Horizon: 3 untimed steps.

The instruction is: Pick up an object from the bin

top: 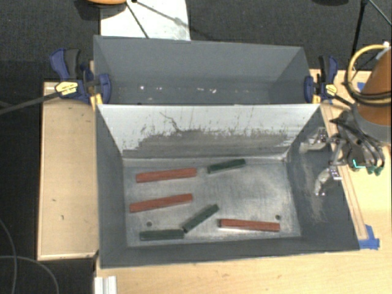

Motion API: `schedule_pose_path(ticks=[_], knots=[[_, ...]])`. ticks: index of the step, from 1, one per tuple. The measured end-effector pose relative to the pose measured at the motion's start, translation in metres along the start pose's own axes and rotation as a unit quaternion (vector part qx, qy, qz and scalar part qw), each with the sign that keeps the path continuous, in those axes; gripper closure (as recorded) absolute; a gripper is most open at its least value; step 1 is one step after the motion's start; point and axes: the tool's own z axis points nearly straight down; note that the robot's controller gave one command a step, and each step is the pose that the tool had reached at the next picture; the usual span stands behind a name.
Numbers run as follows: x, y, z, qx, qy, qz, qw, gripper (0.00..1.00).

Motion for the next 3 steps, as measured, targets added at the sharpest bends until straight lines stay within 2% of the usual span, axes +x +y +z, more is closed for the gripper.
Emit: schedule_pose_path(ticks=[1,2,3], knots=[[-0.002,0.001,-0.005,0.001,-0.0042,-0.002,1.0000,0.00],[0.001,0.029,0.039,0.002,-0.0075,-0.010,0.9999,0.00],[0.029,0.062,0.065,0.000,-0.0013,-0.003,1.0000,0.00]])
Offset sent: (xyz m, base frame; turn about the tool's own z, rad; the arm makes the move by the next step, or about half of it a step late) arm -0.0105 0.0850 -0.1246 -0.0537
